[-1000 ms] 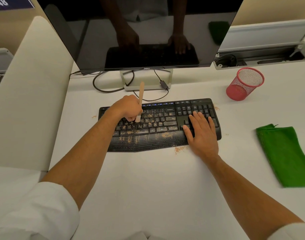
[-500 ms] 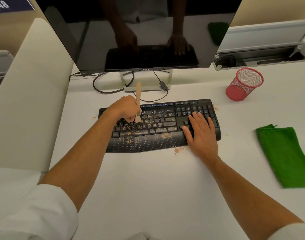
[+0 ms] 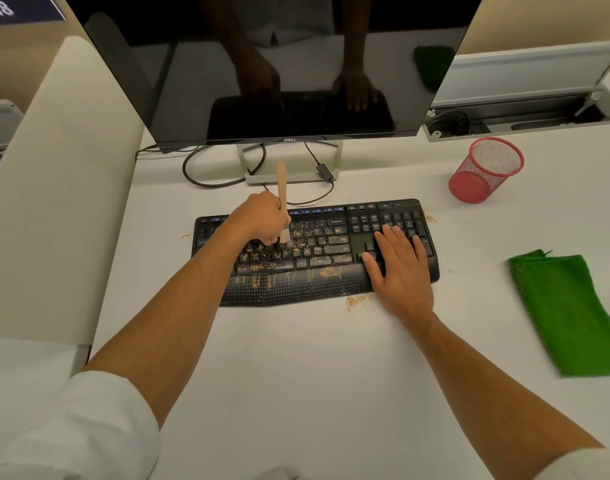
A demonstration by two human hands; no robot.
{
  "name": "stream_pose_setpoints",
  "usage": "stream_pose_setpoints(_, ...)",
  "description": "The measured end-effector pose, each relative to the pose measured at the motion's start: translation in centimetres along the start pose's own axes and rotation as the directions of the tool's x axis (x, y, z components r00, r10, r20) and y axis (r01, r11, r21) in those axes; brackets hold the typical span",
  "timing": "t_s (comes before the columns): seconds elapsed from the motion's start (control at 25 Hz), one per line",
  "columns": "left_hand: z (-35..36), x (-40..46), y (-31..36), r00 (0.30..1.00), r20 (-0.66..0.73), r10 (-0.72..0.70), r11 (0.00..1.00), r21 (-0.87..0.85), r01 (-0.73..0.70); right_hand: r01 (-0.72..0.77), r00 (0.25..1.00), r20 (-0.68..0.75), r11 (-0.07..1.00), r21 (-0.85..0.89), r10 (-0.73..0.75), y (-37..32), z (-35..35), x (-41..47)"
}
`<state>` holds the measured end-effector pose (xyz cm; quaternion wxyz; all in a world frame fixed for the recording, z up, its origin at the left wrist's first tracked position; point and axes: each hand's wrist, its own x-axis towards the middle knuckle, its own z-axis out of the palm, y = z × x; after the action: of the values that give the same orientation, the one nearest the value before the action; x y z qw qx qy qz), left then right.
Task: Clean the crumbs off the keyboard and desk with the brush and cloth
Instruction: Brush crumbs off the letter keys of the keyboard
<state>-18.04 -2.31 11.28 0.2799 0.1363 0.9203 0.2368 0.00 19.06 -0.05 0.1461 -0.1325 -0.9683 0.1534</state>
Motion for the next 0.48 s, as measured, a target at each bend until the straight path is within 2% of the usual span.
stream_pose_setpoints(0.04,-0.2,0.0,0.2,1.0,0.0,0.004,1.0,-0.008,-0.004,-0.001,1.0,0.002,1.0,-0.001,0.001,0.0,0.0,0.0)
stream_pose_setpoints(0.16,0.1,0.1,0.4,0.976,-0.198,0.087,0.996,0.044,-0.08,-0.004,1.0,0.004,1.0,-0.008,0.004,0.0,0.0,0.0)
stream_pose_setpoints(0.24,0.8,0.2,0.2,0.958,-0.263,0.118,0.992,0.08,-0.1,-0.005,1.0,0.006,1.0,-0.006,0.005,0.1,0.0,0.0)
stream_pose_setpoints(0.32,1.0,0.0,0.1,0.971,-0.21,0.113,0.989,0.115,-0.09,-0.003,1.0,0.007,1.0,-0.009,0.003,0.1,0.1,0.0)
stream_pose_setpoints(0.48,-0.7,0.0,0.2,0.998,0.032,0.049,0.971,0.234,-0.055,0.001,1.0,-0.003,1.0,-0.009,-0.001,0.1,0.1,0.0)
